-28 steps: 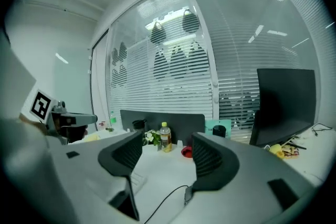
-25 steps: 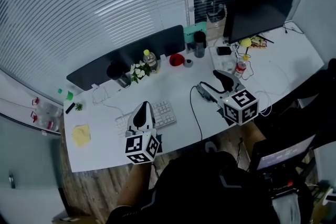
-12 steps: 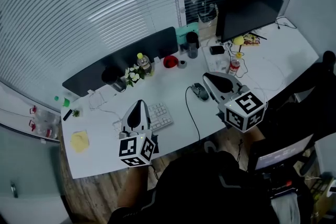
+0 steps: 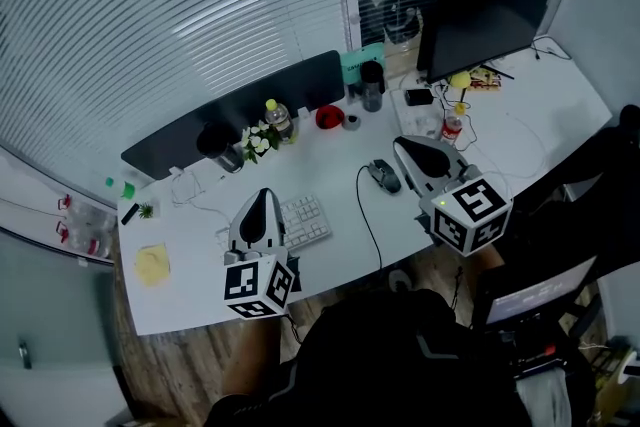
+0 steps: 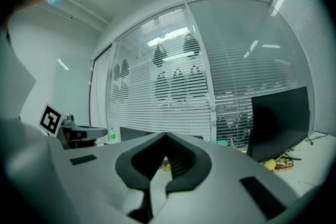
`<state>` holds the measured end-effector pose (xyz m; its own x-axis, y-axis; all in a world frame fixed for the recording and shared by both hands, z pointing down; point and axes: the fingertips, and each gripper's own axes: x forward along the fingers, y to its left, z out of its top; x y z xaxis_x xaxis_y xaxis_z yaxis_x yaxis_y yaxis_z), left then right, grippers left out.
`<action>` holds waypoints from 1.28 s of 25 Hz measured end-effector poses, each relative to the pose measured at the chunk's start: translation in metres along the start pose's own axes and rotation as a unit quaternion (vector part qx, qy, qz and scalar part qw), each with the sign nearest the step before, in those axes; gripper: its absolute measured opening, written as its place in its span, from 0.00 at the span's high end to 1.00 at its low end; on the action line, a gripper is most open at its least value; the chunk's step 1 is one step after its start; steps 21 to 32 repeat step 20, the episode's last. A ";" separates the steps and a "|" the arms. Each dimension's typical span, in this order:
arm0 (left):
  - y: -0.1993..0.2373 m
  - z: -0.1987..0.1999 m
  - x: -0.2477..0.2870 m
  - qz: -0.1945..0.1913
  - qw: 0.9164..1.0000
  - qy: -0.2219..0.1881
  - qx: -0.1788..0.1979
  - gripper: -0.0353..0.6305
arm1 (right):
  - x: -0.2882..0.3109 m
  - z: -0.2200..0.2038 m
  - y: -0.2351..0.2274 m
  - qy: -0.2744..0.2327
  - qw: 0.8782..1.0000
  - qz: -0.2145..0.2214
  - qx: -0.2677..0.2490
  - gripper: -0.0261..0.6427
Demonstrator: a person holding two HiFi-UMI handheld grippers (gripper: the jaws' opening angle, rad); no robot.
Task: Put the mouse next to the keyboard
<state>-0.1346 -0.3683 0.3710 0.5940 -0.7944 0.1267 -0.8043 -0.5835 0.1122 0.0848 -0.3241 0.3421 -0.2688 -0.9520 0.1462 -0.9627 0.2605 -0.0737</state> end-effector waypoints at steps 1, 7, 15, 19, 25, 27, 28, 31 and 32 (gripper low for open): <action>0.000 0.000 0.000 0.001 1.000 0.000 0.002 0.90 | 0.001 0.000 -0.001 -0.001 1.000 -0.001 0.000 0.96; 0.003 0.002 0.001 0.012 1.000 0.001 0.020 0.90 | 0.008 -0.002 -0.005 0.004 1.000 -0.009 -0.009 0.96; 0.007 0.001 0.001 0.028 0.999 0.005 0.027 0.90 | 0.011 0.000 -0.006 0.003 1.000 0.000 -0.014 0.96; 0.005 0.001 0.001 0.026 0.999 0.007 0.025 0.90 | 0.011 0.001 -0.007 0.002 1.000 0.002 -0.013 0.96; 0.005 0.002 0.001 0.026 0.999 0.008 0.025 0.90 | 0.011 0.002 -0.007 0.002 1.000 0.003 -0.012 0.96; 0.005 0.002 0.001 0.026 0.999 0.008 0.025 0.90 | 0.011 0.002 -0.007 0.002 1.000 0.003 -0.012 0.96; 0.005 0.002 0.001 0.026 0.999 0.008 0.025 0.90 | 0.011 0.002 -0.007 0.002 1.000 0.003 -0.012 0.96; 0.005 0.002 0.001 0.026 0.999 0.008 0.025 0.90 | 0.011 0.002 -0.007 0.002 1.000 0.003 -0.012 0.96; 0.005 0.002 0.001 0.026 0.999 0.008 0.025 0.90 | 0.011 0.002 -0.007 0.002 1.000 0.003 -0.012 0.96</action>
